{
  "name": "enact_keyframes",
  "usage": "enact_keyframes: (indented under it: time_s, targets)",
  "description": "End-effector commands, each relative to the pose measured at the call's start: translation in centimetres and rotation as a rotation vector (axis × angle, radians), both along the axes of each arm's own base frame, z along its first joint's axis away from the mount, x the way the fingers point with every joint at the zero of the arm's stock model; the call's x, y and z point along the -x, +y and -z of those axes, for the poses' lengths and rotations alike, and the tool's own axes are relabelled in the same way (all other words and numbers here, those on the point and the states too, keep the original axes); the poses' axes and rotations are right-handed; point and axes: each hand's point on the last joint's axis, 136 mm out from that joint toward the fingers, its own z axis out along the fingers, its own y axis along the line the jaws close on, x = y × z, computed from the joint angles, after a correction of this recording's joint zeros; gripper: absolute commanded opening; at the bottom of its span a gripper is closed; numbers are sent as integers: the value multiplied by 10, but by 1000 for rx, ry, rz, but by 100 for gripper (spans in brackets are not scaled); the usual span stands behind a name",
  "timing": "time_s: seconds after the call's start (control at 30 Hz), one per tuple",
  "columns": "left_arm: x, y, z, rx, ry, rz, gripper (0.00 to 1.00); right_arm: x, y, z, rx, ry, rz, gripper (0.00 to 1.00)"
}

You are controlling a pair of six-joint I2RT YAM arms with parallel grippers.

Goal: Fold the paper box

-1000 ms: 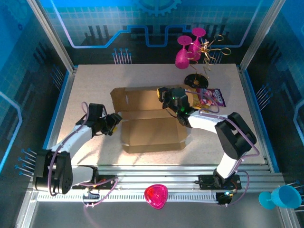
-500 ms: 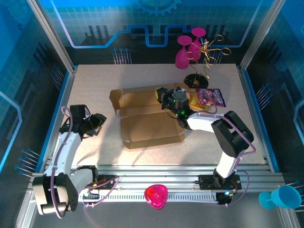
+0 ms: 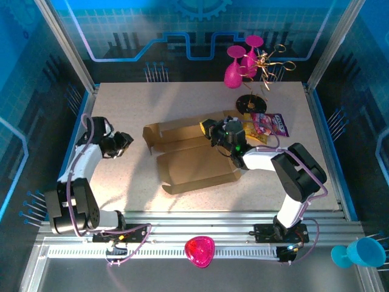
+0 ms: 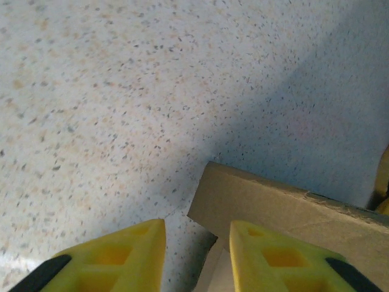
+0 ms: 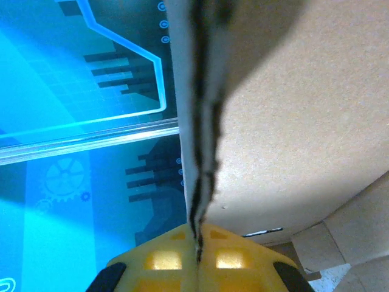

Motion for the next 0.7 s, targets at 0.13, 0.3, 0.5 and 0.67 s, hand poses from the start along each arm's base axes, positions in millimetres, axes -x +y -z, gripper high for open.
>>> enact_keyframes:
  time_s: [0.13, 0.3, 0.5, 0.67]
  targets:
    - [-26, -29, -2, -143, -139, 309, 42, -2, 0, -3, 11, 2, -20, 0]
    - [-32, -50, 7, -179, -159, 442, 45, -4, 4, -3, 12, 16, -34, 0]
    - [-36, -71, 6, -204, -209, 536, 47, -8, 6, 1, 13, 31, -44, 0]
    - [-35, -86, 1, -206, -254, 579, 46, -9, 4, 6, 17, 46, -43, 0]
